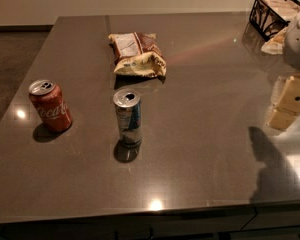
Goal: Knock redbull can over
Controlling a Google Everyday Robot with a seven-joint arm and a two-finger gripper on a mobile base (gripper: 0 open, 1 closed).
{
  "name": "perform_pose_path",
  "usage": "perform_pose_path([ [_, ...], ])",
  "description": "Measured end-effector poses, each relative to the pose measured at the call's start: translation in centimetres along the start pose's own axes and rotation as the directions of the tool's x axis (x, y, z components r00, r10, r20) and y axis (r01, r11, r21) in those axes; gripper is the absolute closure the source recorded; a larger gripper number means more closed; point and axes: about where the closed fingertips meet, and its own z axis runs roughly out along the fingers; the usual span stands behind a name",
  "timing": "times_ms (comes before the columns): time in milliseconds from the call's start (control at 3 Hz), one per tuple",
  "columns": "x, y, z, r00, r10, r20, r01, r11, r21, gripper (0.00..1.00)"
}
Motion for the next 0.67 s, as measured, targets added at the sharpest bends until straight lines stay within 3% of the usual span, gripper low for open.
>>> perform_pose_path([
  [333,0.0,0.0,0.0,1.0,0.0,0.0,0.0,1.0,0.0,0.0],
  [667,-2.2,-0.4,0.4,0.999,-0.019,0.048,0.019,0.9997,-0.011,0.0],
])
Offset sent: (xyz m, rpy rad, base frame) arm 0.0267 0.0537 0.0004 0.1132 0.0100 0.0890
